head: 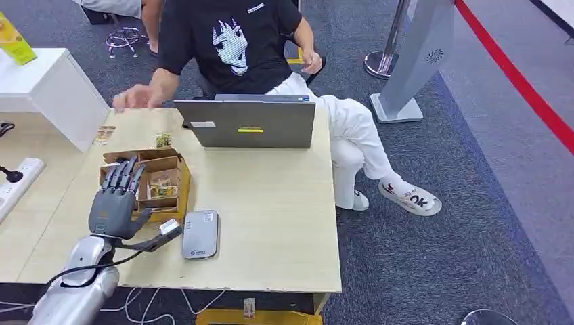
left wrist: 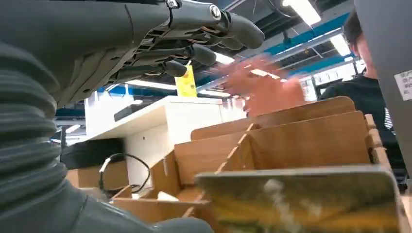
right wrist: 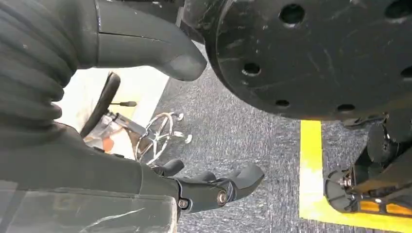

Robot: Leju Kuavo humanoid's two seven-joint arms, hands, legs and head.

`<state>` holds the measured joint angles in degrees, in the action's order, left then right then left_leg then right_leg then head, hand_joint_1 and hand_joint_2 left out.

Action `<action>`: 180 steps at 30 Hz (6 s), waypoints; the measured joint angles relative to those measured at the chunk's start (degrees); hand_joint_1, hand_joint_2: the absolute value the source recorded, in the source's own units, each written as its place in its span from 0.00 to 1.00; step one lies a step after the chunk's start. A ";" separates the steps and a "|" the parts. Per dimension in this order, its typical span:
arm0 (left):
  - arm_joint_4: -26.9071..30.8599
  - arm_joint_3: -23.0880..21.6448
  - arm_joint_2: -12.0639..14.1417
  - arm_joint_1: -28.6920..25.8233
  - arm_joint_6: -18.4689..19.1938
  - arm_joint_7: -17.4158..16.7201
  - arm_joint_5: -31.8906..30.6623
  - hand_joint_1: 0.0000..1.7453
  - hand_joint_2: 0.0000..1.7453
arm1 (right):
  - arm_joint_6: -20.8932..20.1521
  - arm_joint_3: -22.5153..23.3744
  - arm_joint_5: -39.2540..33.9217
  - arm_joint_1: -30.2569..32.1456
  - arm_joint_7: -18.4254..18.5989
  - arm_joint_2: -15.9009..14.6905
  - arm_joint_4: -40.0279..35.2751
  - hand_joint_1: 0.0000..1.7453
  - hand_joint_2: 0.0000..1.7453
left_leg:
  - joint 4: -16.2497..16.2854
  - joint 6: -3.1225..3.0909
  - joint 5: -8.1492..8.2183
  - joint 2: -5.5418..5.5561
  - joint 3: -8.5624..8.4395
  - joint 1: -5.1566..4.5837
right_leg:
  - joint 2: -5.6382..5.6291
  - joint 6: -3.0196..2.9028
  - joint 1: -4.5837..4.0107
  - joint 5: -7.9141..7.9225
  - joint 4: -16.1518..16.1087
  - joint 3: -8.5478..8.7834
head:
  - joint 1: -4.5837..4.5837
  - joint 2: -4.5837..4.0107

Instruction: Pass the card to the sensor for recognition and then transmit it.

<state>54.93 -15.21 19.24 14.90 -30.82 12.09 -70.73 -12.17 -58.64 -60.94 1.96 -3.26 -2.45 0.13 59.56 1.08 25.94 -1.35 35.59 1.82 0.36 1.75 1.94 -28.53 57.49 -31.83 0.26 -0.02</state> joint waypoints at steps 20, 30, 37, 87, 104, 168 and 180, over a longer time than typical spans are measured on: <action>15.86 -1.14 2.75 -9.96 3.74 -2.01 -2.12 0.00 1.00 | 0.11 0.13 -0.63 0.33 -0.33 0.28 0.00 0.00 1.00 | 0.00 0.01 0.03 0.01 0.03 0.00 | 0.02 0.03 0.00 -0.03 0.00 -0.04 | 0.02 0.00; 16.04 -1.18 2.82 -10.07 3.74 -2.01 -2.12 0.00 1.00 | 0.11 0.15 -0.63 0.32 -0.33 0.28 0.00 0.00 1.00 | 0.00 0.01 0.03 0.01 0.04 0.01 | 0.02 0.03 0.00 -0.03 0.00 -0.04 | 0.00 0.00; 16.30 -1.20 2.84 -10.13 3.74 -2.01 -2.12 0.00 1.00 | 0.11 0.15 -0.63 0.33 -0.33 0.28 0.00 0.00 1.00 | 0.00 0.01 0.03 0.01 0.03 0.00 | 0.03 0.03 0.00 -0.03 0.00 -0.04 | 0.00 0.00; 8.12 -2.75 2.16 -5.37 2.91 -0.48 -1.86 0.00 1.00 | -0.22 0.13 0.31 0.14 -0.33 0.28 0.00 0.00 1.00 | 0.01 0.02 0.03 0.02 0.03 0.00 | 0.03 0.00 0.00 -0.01 0.00 -0.07 | 0.00 0.00; 8.10 -2.75 2.16 -5.36 2.91 -0.48 -1.86 0.00 1.00 | -0.22 0.13 0.31 0.14 -0.33 0.28 0.00 0.00 1.00 | 0.01 0.02 0.03 0.02 0.03 0.00 | 0.03 0.00 0.00 -0.01 0.00 -0.06 | 0.00 0.00; 15.33 -1.44 3.65 -3.77 -6.07 4.59 13.86 1.00 1.00 | 0.18 0.13 0.13 0.34 -0.50 0.28 0.02 0.00 1.00 | 0.07 -0.01 -0.02 0.06 0.05 0.02 | 0.11 0.00 -0.01 0.00 0.00 -0.20 | 0.00 0.00; 30.96 7.48 3.54 2.50 2.73 4.33 18.47 1.00 1.00 | 0.87 0.15 -0.35 0.32 -0.37 0.46 0.02 0.00 1.00 | 0.05 -0.03 -0.02 0.02 -0.02 0.00 | 0.03 0.01 0.00 0.03 0.00 0.02 | 0.04 0.00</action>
<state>85.90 -7.74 22.77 17.40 -28.09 16.41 -52.26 -11.30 -58.49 -61.29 2.29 -3.63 -1.99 0.15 59.61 1.05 25.92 -1.33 35.56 1.83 0.39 1.76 1.94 -28.50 57.49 -31.80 0.31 -0.02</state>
